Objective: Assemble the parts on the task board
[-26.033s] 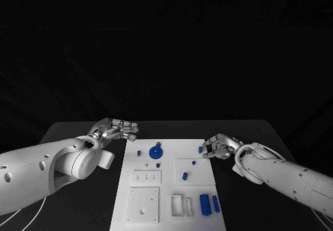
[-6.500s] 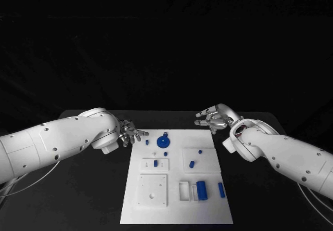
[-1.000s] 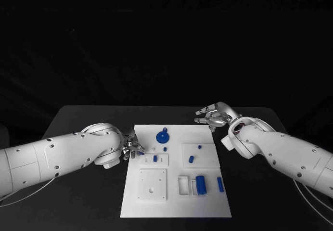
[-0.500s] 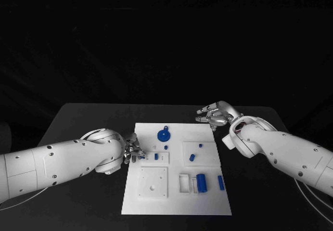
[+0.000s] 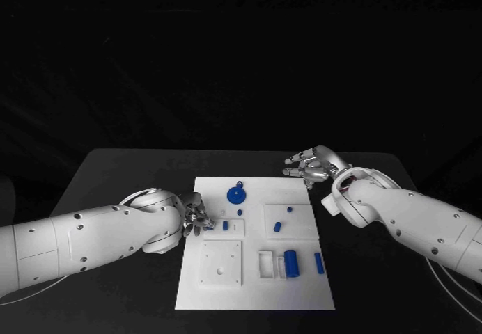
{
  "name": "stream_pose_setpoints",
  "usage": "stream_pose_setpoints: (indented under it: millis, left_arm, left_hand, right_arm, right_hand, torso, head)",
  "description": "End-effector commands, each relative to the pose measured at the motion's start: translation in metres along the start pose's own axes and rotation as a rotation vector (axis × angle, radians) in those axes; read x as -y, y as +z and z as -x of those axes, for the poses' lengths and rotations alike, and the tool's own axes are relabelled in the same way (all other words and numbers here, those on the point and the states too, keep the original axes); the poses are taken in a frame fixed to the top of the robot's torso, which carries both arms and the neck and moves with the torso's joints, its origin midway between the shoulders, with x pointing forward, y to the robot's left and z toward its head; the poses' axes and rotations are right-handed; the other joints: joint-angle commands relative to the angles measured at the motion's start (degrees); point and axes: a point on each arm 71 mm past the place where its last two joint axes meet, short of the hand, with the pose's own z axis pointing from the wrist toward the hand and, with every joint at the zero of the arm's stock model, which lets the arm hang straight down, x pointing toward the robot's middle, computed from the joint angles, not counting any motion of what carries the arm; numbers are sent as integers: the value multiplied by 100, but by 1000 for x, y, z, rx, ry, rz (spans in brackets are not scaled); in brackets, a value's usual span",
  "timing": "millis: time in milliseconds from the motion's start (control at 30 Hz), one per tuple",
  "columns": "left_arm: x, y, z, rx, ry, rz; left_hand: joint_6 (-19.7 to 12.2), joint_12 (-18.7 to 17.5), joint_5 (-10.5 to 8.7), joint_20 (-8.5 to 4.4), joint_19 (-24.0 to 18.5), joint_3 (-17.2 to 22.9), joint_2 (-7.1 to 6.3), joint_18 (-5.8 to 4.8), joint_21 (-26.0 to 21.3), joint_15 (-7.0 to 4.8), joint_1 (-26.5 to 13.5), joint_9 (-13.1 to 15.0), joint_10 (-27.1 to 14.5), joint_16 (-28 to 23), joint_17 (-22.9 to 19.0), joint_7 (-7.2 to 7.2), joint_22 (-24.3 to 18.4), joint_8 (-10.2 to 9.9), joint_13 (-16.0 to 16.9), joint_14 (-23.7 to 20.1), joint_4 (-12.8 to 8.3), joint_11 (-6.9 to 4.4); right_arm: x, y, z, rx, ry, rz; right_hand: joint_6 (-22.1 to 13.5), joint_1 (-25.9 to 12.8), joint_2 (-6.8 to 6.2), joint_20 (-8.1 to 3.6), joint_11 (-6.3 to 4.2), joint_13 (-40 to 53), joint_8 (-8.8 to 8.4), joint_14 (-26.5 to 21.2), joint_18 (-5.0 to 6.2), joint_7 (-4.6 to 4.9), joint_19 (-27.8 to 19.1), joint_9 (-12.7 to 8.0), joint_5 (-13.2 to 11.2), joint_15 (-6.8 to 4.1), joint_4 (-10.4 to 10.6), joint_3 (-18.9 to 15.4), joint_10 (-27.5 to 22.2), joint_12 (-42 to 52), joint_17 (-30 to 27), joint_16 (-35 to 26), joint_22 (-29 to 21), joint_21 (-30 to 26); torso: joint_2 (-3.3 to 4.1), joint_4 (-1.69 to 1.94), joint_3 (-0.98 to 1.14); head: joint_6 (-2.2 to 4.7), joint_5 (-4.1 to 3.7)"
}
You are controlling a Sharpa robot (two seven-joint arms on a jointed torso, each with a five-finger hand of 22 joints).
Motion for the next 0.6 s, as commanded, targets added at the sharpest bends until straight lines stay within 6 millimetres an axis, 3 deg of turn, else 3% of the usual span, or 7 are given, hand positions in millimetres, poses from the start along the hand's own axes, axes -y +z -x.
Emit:
stream_pose_setpoints:
  millis: [33,333,433,600]
  left_arm:
    - [3,0,1,27,9,-18]
    - [5,1,-2,6,33,-21]
    - [6,2,-3,-9,44,-16]
    - [7,4,-3,-11,53,-11]
  left_hand:
    - [434,-38,-15,-21,15,479,27,-14,10,0,67,-8,124,-19,8,-397,112,-26,7,28,-432,-30]
    - [431,-46,-75,-18,20,464,26,-17,-7,3,88,-12,121,-32,11,-396,112,-34,7,29,-409,-27]
    - [401,-58,-370,-14,3,444,78,-24,-26,7,94,-5,95,-50,6,-391,107,-37,5,0,-371,-19]
    - [350,-49,-412,-15,5,418,96,-31,-67,8,130,29,63,-63,4,-384,110,-3,16,-17,-329,-13]
  right_arm:
    - [-1,0,-1,-11,0,7]
    - [0,0,-1,-11,0,7]
    - [0,0,0,-12,0,6]
    - [0,0,-1,-13,1,6]
  right_hand:
    - [-35,-51,6,6,7,0,-21,-36,80,7,183,-8,30,-1,6,15,-41,2,-2,-34,278,-32]
    - [-35,-51,6,6,7,0,-21,-36,80,7,183,-8,30,-1,6,15,-41,2,-2,-34,278,-32]
    - [-35,-51,6,6,7,0,-21,-36,80,7,183,-8,30,-1,6,15,-41,2,-2,-34,278,-32]
    - [-35,-51,6,6,7,0,-21,-36,80,7,183,-8,30,-1,6,15,-41,2,-2,-34,278,-32]
  torso:
    - [-5,-2,-1]
    - [-6,2,0]
    - [-6,6,0]
    - [-7,3,0]
  head:
    - [-3,-4]
    - [-14,-13]
    - [-16,-9]
    - [-7,-2]
